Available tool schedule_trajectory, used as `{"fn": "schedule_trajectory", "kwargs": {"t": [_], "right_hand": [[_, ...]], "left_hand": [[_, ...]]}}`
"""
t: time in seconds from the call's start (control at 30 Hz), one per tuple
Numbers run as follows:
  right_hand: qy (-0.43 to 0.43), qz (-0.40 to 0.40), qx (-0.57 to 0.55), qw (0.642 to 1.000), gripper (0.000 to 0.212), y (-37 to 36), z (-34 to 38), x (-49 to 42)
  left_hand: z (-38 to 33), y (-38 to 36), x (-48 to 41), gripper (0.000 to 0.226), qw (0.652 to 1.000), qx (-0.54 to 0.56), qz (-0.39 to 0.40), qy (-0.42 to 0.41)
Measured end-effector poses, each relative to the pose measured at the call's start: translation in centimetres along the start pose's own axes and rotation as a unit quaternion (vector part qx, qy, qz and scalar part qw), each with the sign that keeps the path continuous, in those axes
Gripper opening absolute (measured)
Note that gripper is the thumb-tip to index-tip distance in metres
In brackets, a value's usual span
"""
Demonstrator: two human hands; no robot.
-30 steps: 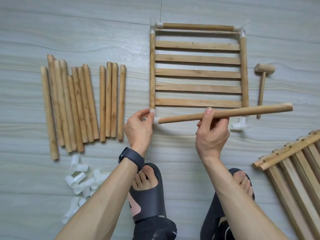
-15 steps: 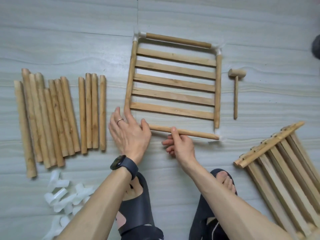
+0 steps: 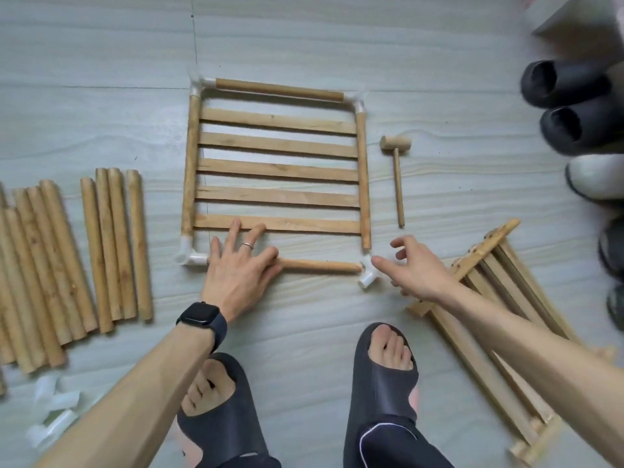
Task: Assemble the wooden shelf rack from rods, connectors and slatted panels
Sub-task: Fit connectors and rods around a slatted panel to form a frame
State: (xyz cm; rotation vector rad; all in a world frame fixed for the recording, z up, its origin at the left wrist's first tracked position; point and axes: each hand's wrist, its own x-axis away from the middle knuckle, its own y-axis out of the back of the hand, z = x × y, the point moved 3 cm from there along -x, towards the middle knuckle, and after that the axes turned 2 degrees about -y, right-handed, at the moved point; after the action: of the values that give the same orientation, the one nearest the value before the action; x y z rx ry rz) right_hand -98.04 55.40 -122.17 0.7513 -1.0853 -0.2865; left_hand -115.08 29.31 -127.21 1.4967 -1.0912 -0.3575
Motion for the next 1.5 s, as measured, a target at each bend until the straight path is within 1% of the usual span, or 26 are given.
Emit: {"fn": "schedule_trajectory", "kwargs": {"t": [0.03, 0.13, 0.2, 0.27, 0.33, 0.47, 0.57, 0.67, 0.8, 0.83, 0.93, 1.0, 1.03, 1.13, 1.23, 1.3, 1.4, 1.5], "right_hand": [[-0.009, -0.003, -0.014, 1.0, 0.06, -1.4, -0.4, -0.2], [-0.01, -0.059, -0.015, 0.998, 0.036, -5.2, -1.2, -0.3], [-0.04, -0.097, -0.061, 0.993, 0.03, -5.9, -1.9, 0.1], [-0.086, -0.125, -0.128, 0.98, 0.03, -5.9, -2.4, 0.2], [-0.117, -0.135, -0.178, 0.968, 0.035, -6.2, -2.5, 0.1], [-0.115, -0.155, -0.204, 0.96, 0.038, -6.2, -1.6, 0.2], [-0.133, -0.17, -0.236, 0.948, 0.037, -6.3, -1.2, 0.1], [-0.138, -0.156, -0.296, 0.932, 0.036, -7.0, -0.6, 0.1], [-0.105, -0.146, -0.305, 0.935, 0.034, -7.9, 0.0, 1.1], [-0.1, -0.143, -0.328, 0.928, 0.031, -8.1, -0.1, 1.3], [-0.105, -0.116, -0.44, 0.884, 0.02, -7.6, -0.6, 0.9], [-0.112, -0.087, -0.484, 0.863, 0.018, -6.7, -0.8, 0.0], [-0.121, -0.075, -0.492, 0.859, 0.016, -6.3, -0.9, -0.4], [-0.125, -0.048, -0.489, 0.862, 0.012, -5.4, -1.1, -1.2], [-0.105, -0.041, -0.438, 0.892, 0.012, -4.9, -1.0, -1.6], [-0.092, -0.04, -0.422, 0.901, 0.014, -4.8, -1.0, -1.7], [-0.075, -0.015, -0.43, 0.899, 0.017, -4.9, -0.8, -1.6], [-0.068, 0.019, -0.46, 0.885, 0.022, -5.4, -0.5, -1.3]], "left_hand": [[0.0, 0.0, -0.1, 0.043, 1.0, 0.004, 0.001, 0.001], [0.2, -0.1, -0.2, 0.037, 1.0, 0.008, -0.003, -0.003], [0.3, -0.3, -0.1, 0.034, 1.0, 0.008, -0.009, -0.01], [0.4, -0.4, 0.0, 0.033, 1.0, 0.012, -0.015, -0.015], [0.4, -0.4, 0.0, 0.033, 0.999, 0.023, -0.025, -0.014], [0.2, -0.3, 0.0, 0.034, 0.999, 0.033, -0.036, -0.01], [0.3, -0.1, 0.0, 0.035, 0.999, 0.035, -0.03, -0.017], [0.4, 0.0, 0.0, 0.036, 0.999, 0.036, -0.03, -0.022], [0.3, -0.1, 0.0, 0.034, 0.999, 0.037, -0.036, -0.018], [0.3, -0.1, -0.1, 0.033, 0.998, 0.037, -0.039, -0.019], [0.3, -0.2, -0.2, 0.031, 0.998, 0.035, -0.046, -0.018], [0.2, -0.2, -0.2, 0.031, 0.997, 0.036, -0.059, -0.018], [0.2, -0.2, -0.2, 0.032, 0.997, 0.036, -0.067, -0.016], [-0.2, -0.4, -0.2, 0.042, 0.998, 0.029, -0.062, -0.001], [-1.6, -0.5, -0.7, 0.062, 0.999, 0.005, -0.024, 0.023], [-3.1, -0.4, -1.4, 0.069, 1.0, -0.006, -0.016, 0.021], [-5.5, -0.1, -3.5, 0.079, 1.0, -0.005, -0.008, -0.022], [-7.2, 0.1, -5.6, 0.091, 0.999, 0.023, 0.021, -0.024]]}}
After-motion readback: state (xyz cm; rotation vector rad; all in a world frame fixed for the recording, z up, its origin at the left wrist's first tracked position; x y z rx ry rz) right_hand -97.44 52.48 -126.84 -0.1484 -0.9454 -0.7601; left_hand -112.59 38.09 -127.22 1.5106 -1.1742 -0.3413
